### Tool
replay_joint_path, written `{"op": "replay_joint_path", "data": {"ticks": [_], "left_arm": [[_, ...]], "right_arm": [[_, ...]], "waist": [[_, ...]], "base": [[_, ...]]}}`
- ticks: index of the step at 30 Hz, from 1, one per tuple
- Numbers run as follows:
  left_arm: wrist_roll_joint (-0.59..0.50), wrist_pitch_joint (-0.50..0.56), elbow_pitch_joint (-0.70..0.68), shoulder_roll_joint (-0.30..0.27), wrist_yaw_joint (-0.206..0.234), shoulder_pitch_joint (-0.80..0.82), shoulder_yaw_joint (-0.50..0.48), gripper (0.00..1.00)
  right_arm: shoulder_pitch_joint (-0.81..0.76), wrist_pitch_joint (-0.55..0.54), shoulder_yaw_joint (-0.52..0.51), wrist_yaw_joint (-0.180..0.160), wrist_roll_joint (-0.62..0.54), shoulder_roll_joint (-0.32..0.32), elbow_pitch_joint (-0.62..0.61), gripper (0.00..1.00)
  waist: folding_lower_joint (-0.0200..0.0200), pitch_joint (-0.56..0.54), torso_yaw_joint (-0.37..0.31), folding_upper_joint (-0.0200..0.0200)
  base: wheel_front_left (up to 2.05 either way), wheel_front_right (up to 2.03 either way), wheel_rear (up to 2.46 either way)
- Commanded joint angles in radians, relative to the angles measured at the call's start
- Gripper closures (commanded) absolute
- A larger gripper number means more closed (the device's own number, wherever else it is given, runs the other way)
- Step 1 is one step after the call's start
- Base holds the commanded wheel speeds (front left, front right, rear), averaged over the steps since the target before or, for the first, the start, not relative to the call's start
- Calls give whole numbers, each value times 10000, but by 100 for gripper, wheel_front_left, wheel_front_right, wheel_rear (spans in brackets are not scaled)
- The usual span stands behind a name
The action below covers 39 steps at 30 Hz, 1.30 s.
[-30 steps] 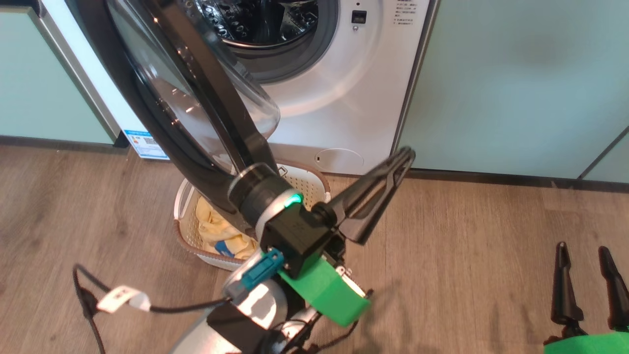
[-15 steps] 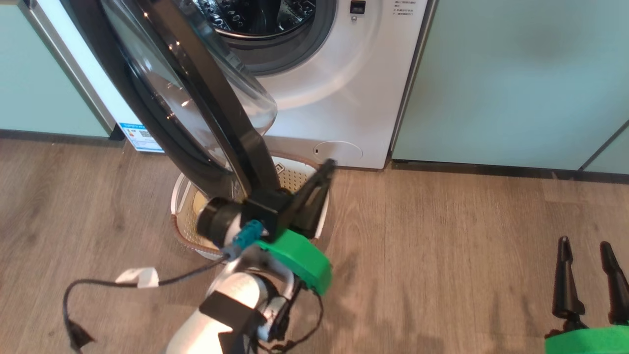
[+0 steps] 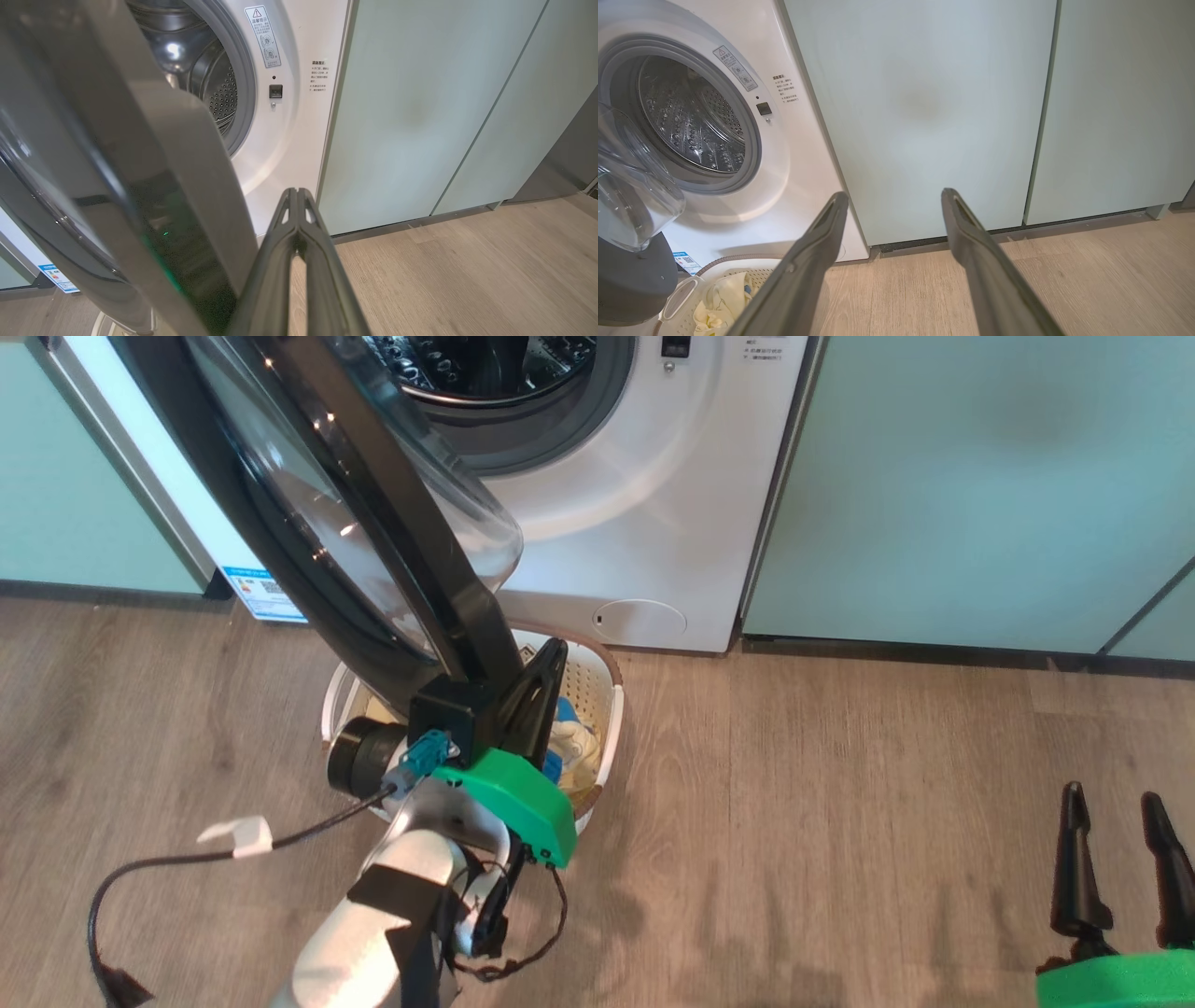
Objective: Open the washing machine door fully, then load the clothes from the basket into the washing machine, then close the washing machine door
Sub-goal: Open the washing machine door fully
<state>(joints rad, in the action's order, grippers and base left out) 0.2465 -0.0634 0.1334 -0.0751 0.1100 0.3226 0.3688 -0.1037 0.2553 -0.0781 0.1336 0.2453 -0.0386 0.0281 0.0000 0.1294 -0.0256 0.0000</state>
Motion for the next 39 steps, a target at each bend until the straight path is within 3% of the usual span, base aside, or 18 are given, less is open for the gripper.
{"op": "replay_joint_path", "data": {"ticks": [1, 20, 39], "left_arm": [[-4, -109, -222, -154, 81, 521, -413, 100], [-23, -348, -310, -157, 330, 436, -218, 100], [20, -460, -1282, -227, 802, -591, 40, 100]], "right_arm": [[450, 65, 154, -29, 71, -116, -243, 0], [529, 65, 33, -29, -1, -116, -287, 0], [381, 65, -12, -29, -206, -116, -192, 0]], "waist": [[0, 12, 12, 0], [0, 300, 670, 0], [0, 153, 2396, 0]], "base": [[0, 0, 0], [0, 0, 0], [0, 0, 0]]}}
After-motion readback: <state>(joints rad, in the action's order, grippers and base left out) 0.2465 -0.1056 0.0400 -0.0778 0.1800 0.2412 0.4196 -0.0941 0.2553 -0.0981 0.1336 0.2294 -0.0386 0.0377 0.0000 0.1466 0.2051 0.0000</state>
